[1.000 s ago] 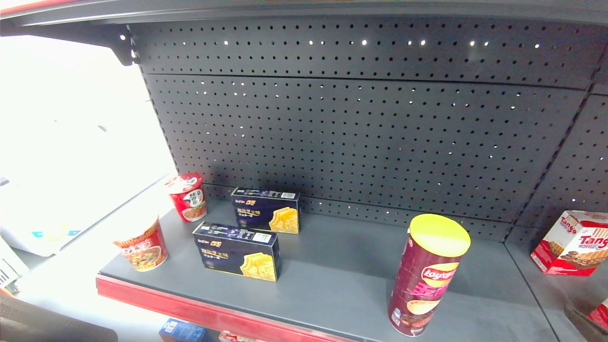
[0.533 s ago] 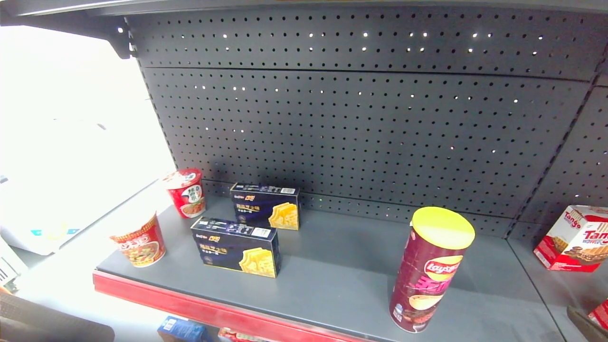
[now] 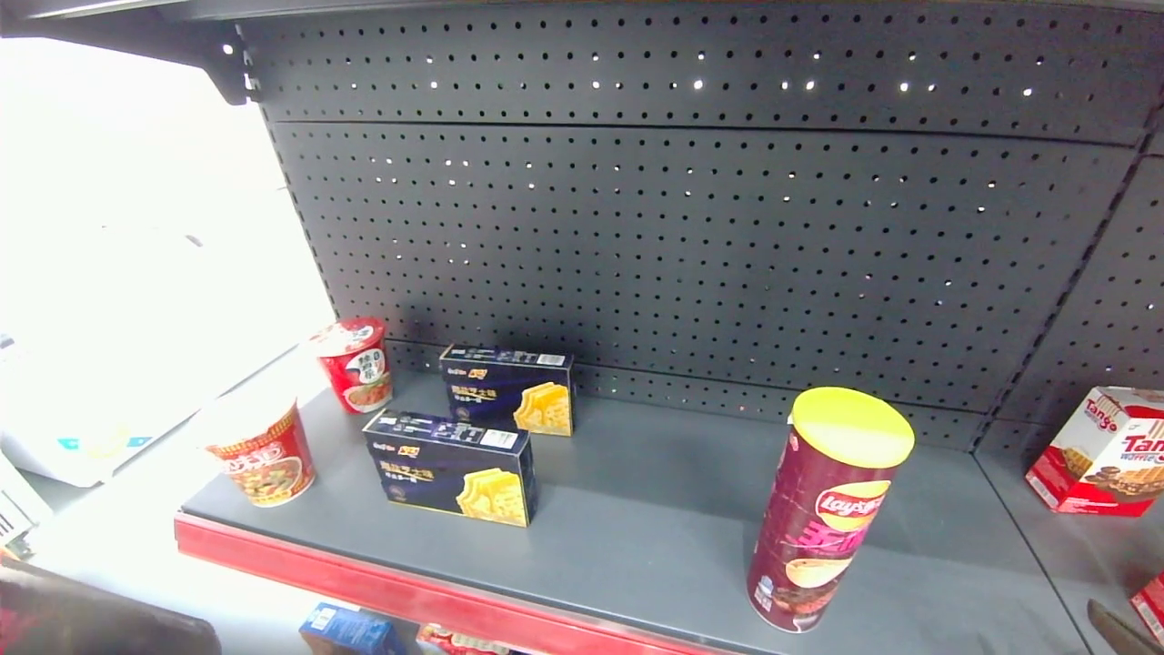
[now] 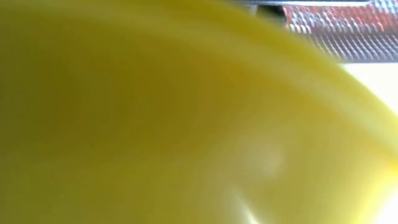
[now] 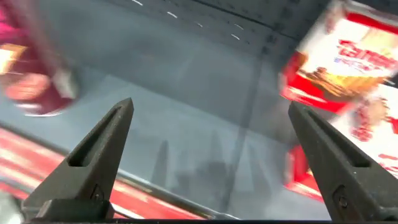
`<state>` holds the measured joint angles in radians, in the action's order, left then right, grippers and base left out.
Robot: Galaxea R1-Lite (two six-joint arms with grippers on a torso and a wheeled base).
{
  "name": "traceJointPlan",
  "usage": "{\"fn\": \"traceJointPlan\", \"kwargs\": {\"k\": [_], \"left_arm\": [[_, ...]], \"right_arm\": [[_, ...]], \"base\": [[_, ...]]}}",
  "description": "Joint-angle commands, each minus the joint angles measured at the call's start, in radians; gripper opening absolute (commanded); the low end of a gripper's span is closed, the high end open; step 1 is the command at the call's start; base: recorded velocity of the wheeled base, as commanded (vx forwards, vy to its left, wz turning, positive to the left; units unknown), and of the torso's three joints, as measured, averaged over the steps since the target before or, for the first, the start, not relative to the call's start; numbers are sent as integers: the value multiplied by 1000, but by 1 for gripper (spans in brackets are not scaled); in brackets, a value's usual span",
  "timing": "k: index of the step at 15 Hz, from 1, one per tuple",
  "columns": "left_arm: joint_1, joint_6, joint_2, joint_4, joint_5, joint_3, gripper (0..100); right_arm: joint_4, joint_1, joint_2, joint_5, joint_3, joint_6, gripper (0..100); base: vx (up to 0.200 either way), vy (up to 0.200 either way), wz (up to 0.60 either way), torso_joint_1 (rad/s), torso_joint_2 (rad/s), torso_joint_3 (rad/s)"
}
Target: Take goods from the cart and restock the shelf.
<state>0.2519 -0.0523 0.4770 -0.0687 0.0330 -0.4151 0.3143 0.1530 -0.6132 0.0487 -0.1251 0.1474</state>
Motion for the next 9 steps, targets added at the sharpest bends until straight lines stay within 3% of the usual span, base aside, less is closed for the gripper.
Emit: {"fn": "traceJointPlan", "kwargs": {"k": [1,3,5,7,9], "left_arm": [[7,57,176,10,-22,-142,0],[21,77,298,86,-117,-186,0],[17,95,463,273,-252,-194,0],[15,112,589,391,-272,-200,0],[13,112,646,441,-275,-217,0]], "right_arm": [[-3,-4,99,-26,41,-6,100],[-3,2,136,-24,88,0,100],[-17,-4,210,-20,122,-2,100],[-58,-35,270,5,121,-2,100],[-67,-118,323,97,121,0,100]], "base": [[0,0,0,0,0,0],[0,0,0,0,0,0],[0,0,0,0,0,0],[0,0,0,0,0,0],[0,0,0,0,0,0]]}}
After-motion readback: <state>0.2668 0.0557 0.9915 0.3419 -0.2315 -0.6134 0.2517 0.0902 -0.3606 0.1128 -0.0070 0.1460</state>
